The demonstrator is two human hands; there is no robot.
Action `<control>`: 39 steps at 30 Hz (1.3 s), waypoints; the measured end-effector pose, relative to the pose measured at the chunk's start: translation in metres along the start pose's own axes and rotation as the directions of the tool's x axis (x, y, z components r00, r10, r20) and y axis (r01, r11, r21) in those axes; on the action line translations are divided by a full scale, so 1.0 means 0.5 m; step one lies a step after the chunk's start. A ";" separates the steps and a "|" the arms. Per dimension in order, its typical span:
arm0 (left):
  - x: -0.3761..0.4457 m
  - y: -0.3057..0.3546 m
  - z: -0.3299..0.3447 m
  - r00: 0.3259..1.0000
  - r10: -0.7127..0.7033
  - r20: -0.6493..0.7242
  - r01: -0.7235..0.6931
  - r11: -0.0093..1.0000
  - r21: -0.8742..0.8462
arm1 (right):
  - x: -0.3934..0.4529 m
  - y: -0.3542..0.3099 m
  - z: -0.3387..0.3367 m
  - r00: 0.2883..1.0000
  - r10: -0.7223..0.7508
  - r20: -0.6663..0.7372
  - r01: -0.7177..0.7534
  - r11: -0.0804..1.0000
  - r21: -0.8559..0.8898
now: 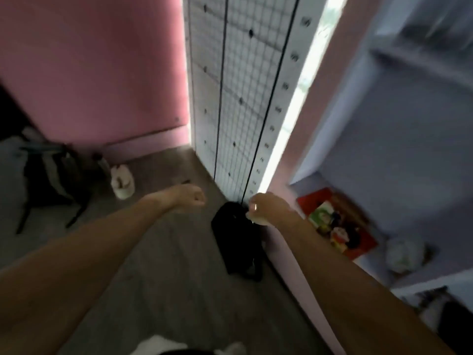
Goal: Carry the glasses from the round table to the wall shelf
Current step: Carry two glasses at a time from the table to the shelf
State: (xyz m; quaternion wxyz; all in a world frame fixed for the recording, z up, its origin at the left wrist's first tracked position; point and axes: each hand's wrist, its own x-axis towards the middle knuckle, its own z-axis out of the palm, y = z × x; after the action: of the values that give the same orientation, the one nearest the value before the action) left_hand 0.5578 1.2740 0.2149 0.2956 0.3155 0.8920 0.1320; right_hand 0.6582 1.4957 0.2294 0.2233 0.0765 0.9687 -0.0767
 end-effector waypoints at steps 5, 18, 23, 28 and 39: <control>-0.206 -0.246 0.333 0.931 -0.274 0.242 0.333 0.909 -0.252 | -0.018 -0.144 0.310 0.908 -0.080 0.411 0.079 0.997 0.021; -0.618 -0.526 0.703 0.698 -0.636 0.331 0.646 0.359 -0.673 | -0.120 -0.535 0.640 0.735 -0.002 0.678 0.010 1.000 -0.008; -0.662 -0.675 0.679 0.632 -0.677 0.376 0.692 0.276 -0.667 | -0.014 -0.657 0.578 0.839 -0.104 0.534 0.092 0.995 0.050; -0.665 -0.786 0.642 0.588 -0.713 0.382 0.665 0.158 -0.730 | 0.114 -0.753 0.556 0.747 -0.102 0.657 0.200 0.977 -0.076; -0.604 -1.003 0.416 0.440 -0.785 0.436 0.683 -0.022 -0.730 | 0.515 -0.988 0.396 0.663 -0.236 0.710 0.453 0.882 -0.130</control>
State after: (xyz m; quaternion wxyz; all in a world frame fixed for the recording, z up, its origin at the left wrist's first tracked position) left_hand 0.6309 0.7061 -0.0271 0.3812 -0.3994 0.7398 0.3845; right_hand 0.4226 1.0066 -0.0045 0.5493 -0.1780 0.8164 0.0055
